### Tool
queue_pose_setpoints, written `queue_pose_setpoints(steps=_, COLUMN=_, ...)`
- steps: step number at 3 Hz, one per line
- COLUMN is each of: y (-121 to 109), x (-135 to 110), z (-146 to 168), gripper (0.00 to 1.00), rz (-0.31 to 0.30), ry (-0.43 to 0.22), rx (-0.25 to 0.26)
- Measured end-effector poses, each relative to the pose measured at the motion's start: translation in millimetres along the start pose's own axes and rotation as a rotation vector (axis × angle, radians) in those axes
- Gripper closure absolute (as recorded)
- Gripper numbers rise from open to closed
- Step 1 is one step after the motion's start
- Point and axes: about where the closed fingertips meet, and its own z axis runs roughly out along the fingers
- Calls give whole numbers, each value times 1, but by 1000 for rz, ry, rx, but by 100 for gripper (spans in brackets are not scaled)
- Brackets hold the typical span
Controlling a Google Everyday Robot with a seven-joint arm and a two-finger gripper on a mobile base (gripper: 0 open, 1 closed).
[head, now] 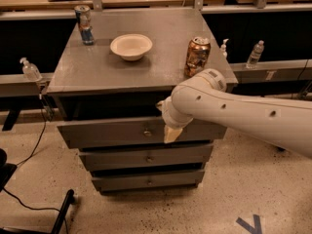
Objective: Open top drawer
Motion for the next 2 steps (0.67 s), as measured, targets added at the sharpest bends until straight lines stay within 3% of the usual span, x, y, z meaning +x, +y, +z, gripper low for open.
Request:
queue_pose_setpoints(steps=1, y=2, x=1, z=20, gripper=24, rz=30, ry=-26, rx=-72)
queue_pose_setpoints(steps=2, y=14, x=-9, z=24, gripper=27, rz=16, ry=-45, rx=-140)
